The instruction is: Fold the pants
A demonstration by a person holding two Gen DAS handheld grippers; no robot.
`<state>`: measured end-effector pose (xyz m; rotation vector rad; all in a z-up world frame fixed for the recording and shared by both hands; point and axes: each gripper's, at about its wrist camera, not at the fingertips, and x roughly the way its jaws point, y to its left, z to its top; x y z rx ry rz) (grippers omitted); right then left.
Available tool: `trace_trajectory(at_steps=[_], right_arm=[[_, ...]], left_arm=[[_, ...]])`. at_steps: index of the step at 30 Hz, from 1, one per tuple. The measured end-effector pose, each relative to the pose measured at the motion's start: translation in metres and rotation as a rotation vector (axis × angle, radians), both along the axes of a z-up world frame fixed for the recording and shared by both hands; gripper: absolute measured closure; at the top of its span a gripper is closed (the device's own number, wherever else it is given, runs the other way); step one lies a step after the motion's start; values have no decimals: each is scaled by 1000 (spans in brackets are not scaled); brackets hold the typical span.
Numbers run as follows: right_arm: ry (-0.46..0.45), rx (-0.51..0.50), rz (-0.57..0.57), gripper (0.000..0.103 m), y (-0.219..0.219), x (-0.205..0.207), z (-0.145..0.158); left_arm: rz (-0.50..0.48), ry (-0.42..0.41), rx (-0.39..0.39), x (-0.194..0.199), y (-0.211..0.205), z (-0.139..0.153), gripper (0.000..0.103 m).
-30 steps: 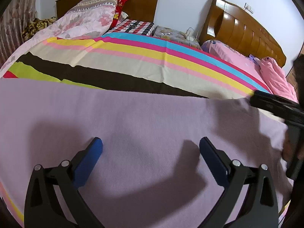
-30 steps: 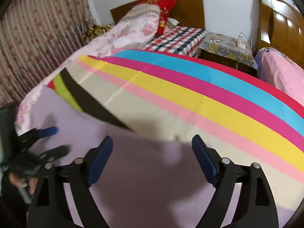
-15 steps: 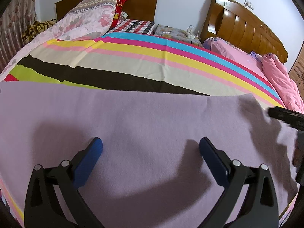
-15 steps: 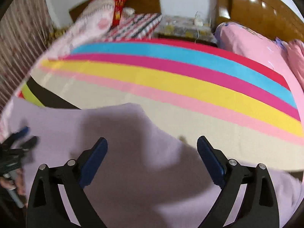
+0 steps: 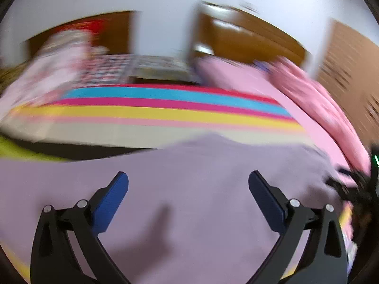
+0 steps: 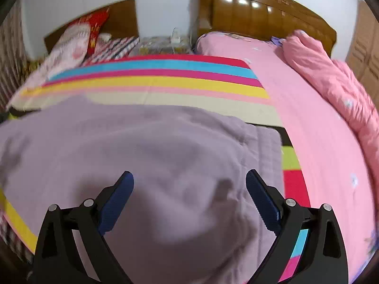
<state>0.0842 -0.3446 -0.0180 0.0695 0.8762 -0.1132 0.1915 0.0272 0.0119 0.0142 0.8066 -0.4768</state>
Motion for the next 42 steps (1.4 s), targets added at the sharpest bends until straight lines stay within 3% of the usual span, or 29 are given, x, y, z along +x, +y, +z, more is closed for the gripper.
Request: trace_trajectory(at_steps=[2,6,8,10,14,17,20,22,24,27,28,29,31,34,38,41,42], right_arm=[[0,37,26,11,-2,-9,-3],[13,68,131,11,5,-20,-13],[22,57,169,11,2,-32,-22],[5,24,215,11,1,-39,-26],[-20,76,237,11,-7,-55,-13],[-123,100,186,11,-23,-62,12],[-171,145,186,11,-40,-43,26],[-137,189,236,11,-46,-16,26],[-43,219,257,11,-54,19,14],[90,152,162,11,-69,54,-10],[106,176,126,12,-76,55,-15],[81,210,94,12,-79,49,-11],[13,158,39,11,-74,26,7],[-151,134,90,10,-51,-44,31],[-130,155,177,10,-31,-90,14],[-63,118,199,10,-26,-98,-18],[-84,104,205,9,-21,-99,-23]], left_arm=[[-93,55,33,8,-42,-20,2],[-141,126,108,20,-82,-58,2],[-138,123,177,24,-90,-79,2],[-148,104,205,24,-95,-81,2],[-140,96,217,25,-98,-83,2],[-137,90,233,24,-97,-82,1],[-135,89,233,25,-96,-81,1],[-136,89,233,25,-95,-81,1],[-136,89,232,25,-96,-81,1],[-135,88,231,21,-96,-81,1],[-135,88,231,22,-96,-81,1],[-136,88,231,22,-96,-81,1],[-135,89,227,21,-96,-80,1],[-135,89,224,21,-96,-79,1],[-135,89,224,20,-96,-79,1],[-135,90,219,21,-96,-79,1],[-135,90,217,20,-95,-78,1]])
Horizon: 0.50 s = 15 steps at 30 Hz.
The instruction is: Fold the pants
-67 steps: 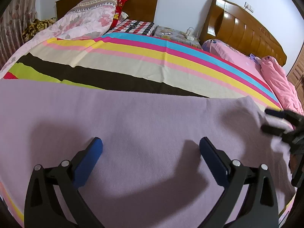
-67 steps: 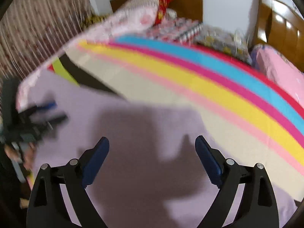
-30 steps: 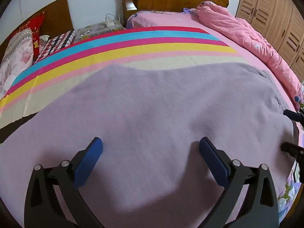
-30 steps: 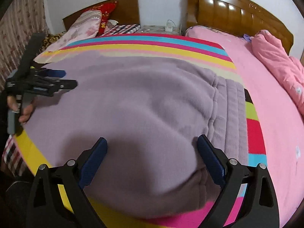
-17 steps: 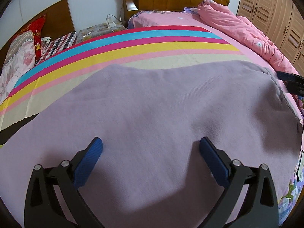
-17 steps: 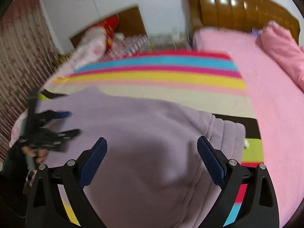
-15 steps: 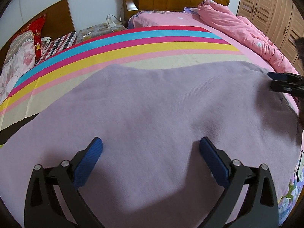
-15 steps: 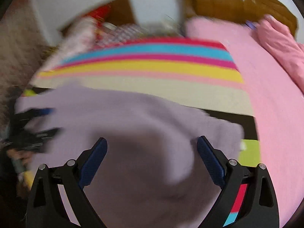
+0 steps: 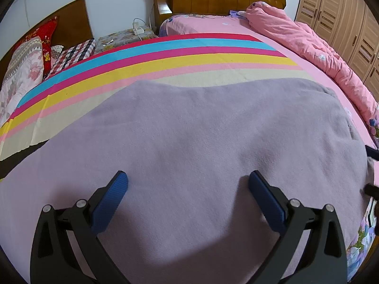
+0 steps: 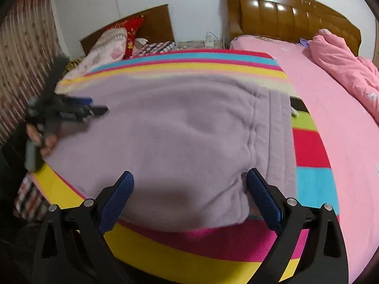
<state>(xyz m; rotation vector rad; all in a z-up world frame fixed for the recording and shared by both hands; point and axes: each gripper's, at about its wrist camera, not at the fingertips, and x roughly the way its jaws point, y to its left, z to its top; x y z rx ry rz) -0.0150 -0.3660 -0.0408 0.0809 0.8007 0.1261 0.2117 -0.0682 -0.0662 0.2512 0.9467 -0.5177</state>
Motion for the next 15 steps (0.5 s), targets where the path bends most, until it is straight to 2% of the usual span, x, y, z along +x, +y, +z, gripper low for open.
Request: trace_trajectory(at_steps=[1,6,9,10,13,15], right_arm=[[-18,-14,3,9,1,0,-2],[21,-64,-60,10,11,5,9],[-47,1,-44,9,21,5,30],[-39,10,-37,9,28,7,29],[20,-99,-64,9,49,22,8],[-5,-208,-62,9,64,22,-6]], left_arm=[[0,0,0,0,0,0,1],[0,0,-2,0,0,0,1],[0,1,-9,-1,2,1,1],[0,1,-11,0,2,2,1],[1,4,-25,-1,5,3,1],[3,6,-38,-1,9,3,2]])
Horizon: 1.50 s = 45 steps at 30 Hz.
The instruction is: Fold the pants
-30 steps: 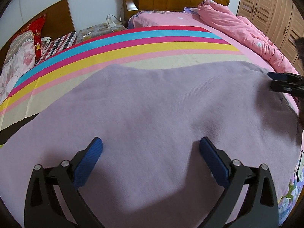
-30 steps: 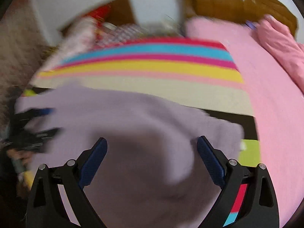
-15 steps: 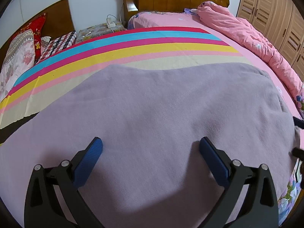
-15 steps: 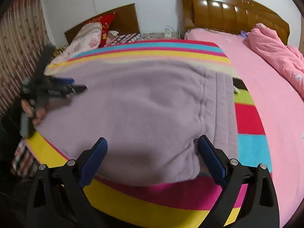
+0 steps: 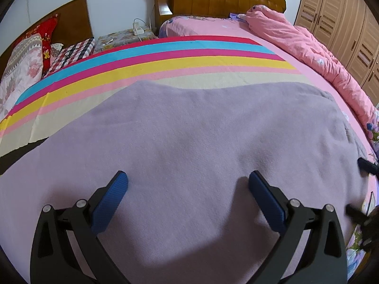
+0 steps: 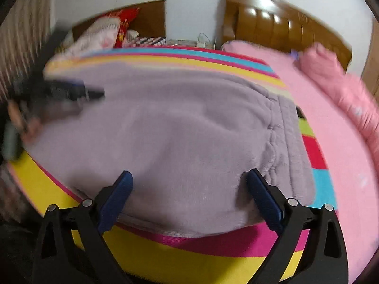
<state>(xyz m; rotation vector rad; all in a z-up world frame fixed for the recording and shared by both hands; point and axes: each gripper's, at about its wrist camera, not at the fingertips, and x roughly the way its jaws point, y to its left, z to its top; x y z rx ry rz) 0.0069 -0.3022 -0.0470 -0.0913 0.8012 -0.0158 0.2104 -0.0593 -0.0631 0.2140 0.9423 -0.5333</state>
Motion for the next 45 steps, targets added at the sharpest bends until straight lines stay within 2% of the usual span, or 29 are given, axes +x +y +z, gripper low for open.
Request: trace_trajectory(at_steps=[2,6,9,12,14,16,21,23,25,27,30,34,35,38,39,42,43,45], right_arm=[[17,44,-27,8,-5,-1,0],[51,18,-50,9,2,3,16],[-29,53,-19,8,20,7,34],[-73,103,72,8,56,25,43],[-87,84,136,8,86,36,44],[-89,37,159,9,105,46,40],[32,2,173,8,119,64,2],[42,72,161,8,113,63,-3],[54,67,165,8,113,63,-1],[59,62,158,8,116,61,4],[19,48,166,8,121,54,10],[36,57,172,7,123,54,-4],[38,70,174,7,120,55,-4],[41,69,175,7,119,53,-4],[42,65,172,7,120,54,-4],[40,29,148,7,128,55,3],[14,11,154,7,135,55,11],[-19,32,207,7,153,57,22]], left_arm=[[3,1,-12,0,2,1,1],[61,-26,-57,-5,16,11,2],[92,-141,-112,-34,43,43,2],[139,-222,-64,-57,75,54,2],[209,-184,-26,-62,102,47,2],[241,-127,-45,-69,127,37,2],[306,-59,-44,-86,165,8,2],[288,-100,-8,-92,162,2,2],[282,-106,12,-96,160,2,2],[278,-110,-80,-105,172,17,2],[354,-141,-118,-105,205,29,2],[446,-44,-216,-97,256,11,3],[438,-71,-225,-102,256,11,2],[413,-149,-75,-114,239,10,3],[420,-170,-65,-118,239,10,3],[460,-158,-221,-128,262,17,3],[470,-146,-252,-130,270,17,3],[477,-117,-345,-133,291,17,3]])
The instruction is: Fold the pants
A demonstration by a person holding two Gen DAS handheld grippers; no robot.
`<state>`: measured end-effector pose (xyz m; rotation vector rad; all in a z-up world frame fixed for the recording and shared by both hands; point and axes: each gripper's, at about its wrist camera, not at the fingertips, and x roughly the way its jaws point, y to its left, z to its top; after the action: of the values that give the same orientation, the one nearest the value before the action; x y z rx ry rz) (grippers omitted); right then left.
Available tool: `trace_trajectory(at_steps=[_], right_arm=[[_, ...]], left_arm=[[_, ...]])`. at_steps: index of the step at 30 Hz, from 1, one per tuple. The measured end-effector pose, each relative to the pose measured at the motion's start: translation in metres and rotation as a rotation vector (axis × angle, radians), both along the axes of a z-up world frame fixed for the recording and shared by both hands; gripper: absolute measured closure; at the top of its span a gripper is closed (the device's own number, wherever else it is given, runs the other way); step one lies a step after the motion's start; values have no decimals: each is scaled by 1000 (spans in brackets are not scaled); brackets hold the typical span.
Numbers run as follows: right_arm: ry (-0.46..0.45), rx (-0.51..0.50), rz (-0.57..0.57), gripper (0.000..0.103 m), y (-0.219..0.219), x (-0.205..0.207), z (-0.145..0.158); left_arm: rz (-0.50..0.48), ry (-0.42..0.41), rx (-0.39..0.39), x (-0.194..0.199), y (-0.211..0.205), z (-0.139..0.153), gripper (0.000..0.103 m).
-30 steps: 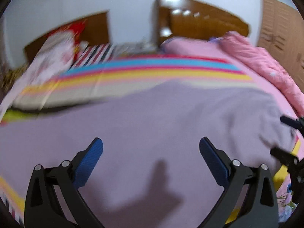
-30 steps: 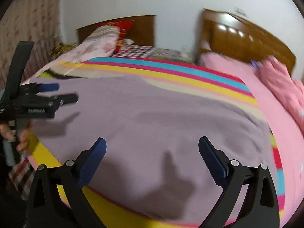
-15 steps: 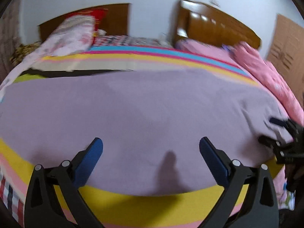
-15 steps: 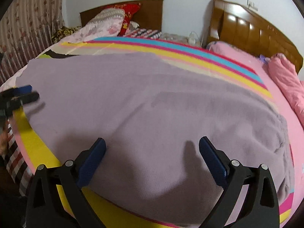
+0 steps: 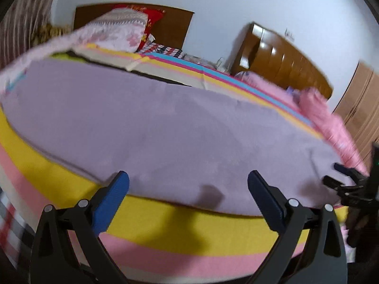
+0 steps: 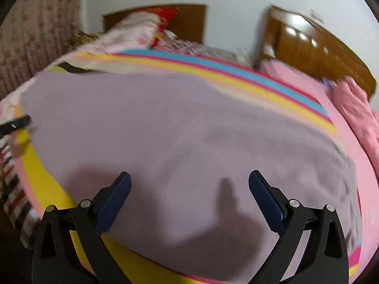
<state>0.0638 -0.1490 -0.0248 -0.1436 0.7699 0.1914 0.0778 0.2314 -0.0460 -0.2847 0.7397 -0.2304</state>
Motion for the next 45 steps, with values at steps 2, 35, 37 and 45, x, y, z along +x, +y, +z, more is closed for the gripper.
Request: trace_trajectory(at_steps=[2,35,37,45], right_arm=[[-3,50,106,7,31,7,10],[211,-11,305,5,156,72,-8],[228,-44,276,5,135,66,-16],[217,5,241,5,93,46,-25]], left_arm=[[41,-23,-71,-4,22,10,3],[256,97,75,55,75,-15,2],[258,95,75,55,75,-15,2],[263,97,95,54,72,-14,2]])
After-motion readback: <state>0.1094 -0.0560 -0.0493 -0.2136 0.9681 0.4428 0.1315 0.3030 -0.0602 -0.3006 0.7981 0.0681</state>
